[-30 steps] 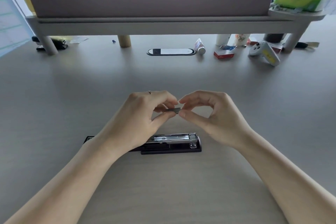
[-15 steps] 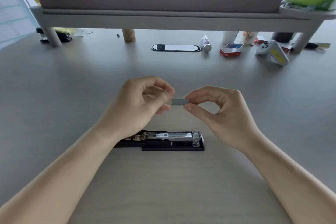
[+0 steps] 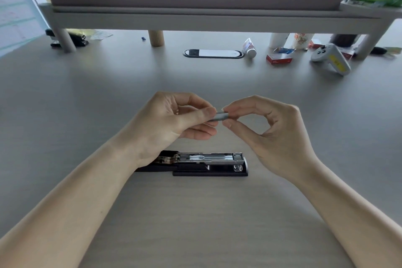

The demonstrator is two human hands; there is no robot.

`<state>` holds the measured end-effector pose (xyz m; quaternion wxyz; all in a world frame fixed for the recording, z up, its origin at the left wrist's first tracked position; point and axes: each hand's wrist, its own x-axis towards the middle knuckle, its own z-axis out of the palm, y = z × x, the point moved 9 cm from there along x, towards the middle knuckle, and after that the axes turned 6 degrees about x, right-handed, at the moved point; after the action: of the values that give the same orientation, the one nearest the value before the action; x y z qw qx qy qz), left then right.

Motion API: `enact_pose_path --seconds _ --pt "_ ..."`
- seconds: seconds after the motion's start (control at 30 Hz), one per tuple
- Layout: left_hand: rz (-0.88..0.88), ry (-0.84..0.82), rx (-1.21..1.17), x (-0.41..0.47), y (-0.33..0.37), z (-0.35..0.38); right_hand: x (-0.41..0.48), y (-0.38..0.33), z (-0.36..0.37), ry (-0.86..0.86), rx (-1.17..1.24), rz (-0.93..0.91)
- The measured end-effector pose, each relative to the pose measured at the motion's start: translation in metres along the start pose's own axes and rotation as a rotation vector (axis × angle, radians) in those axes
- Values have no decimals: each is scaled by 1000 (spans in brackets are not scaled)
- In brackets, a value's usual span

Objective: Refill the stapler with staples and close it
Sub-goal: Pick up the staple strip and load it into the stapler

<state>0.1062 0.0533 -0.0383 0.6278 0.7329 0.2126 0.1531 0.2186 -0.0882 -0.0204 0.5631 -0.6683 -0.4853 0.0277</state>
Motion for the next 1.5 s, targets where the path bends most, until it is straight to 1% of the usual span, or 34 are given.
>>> enact_pose_path --seconds 0.17,0.3,0.4,0.47,0.53,0.6,0.67,0.77,0.9,1.07,1.23,1.5 --pt "103 48 46 1 7 -5 0 3 1 -32 67 47" --pt "212 46 196 0 14 -4 1 4 -1 -20 93 49" --pt "287 31 321 -3 19 0 -1 1 -1 -50 101 30" --pt "319 0 383 -6 21 4 -1 1 0 -117 108 31" --pt "360 -41 455 -10 25 9 -1 -2 3 -224 146 47" --pt "386 -88 505 -13 27 15 -3 -4 9 -339 135 71" --pt "389 -139 546 -15 26 19 -7 -3 14 -429 46 81" --pt "388 -199 599 -17 22 24 -13 0 18 -486 -112 77" --pt "379 -222 636 -17 19 26 -14 -4 17 -481 -196 47" --pt "391 -238 637 -19 20 28 -14 -7 16 -459 -182 16" --pt "404 -245 615 -20 22 30 -14 -4 16 -463 -180 27" --pt "414 -242 648 -20 21 32 -13 -4 14 -455 -192 -1"
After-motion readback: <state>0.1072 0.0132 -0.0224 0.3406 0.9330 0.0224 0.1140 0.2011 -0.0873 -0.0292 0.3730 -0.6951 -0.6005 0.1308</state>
